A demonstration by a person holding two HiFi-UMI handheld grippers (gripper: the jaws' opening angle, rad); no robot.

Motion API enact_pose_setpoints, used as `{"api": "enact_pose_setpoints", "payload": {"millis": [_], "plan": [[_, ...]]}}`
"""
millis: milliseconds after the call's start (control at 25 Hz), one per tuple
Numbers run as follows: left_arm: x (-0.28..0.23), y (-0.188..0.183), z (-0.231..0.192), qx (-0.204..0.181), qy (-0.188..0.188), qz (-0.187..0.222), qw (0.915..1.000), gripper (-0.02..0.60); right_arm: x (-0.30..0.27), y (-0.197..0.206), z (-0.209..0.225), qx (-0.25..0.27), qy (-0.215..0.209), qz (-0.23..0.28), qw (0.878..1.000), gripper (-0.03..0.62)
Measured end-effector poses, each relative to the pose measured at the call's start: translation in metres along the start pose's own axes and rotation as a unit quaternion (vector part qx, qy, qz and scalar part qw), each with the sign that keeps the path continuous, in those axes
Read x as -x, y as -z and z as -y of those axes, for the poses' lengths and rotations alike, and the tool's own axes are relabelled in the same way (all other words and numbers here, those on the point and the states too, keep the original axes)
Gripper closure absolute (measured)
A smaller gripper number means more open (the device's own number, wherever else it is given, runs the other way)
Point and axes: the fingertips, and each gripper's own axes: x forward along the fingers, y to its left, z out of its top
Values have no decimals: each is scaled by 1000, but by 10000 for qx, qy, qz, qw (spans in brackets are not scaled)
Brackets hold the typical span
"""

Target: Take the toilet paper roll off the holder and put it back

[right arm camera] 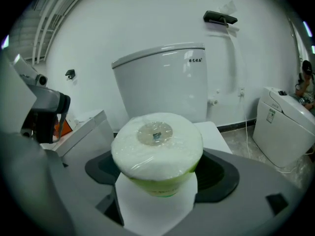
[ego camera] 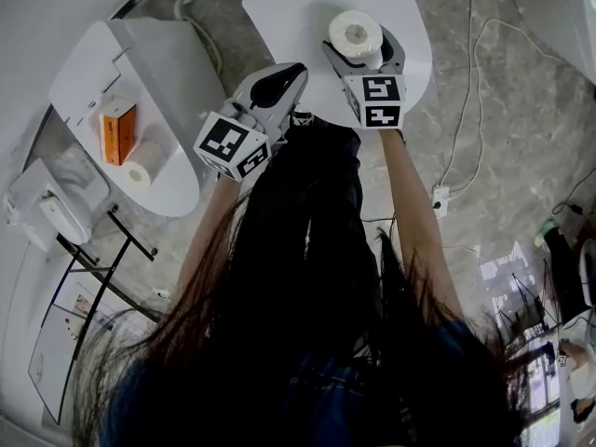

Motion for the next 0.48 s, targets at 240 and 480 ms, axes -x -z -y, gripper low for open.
{"api": "enact_pose_setpoints", "payload": {"millis": [240, 480], "plan": [[15, -26, 9, 259, -104, 183, 9994, 560, 33, -55, -3, 5, -295, 207, 9993, 158], [26, -53, 31, 134, 37, 169, 9998, 548, 80, -105, -4, 261, -415, 327, 9983, 158]]}}
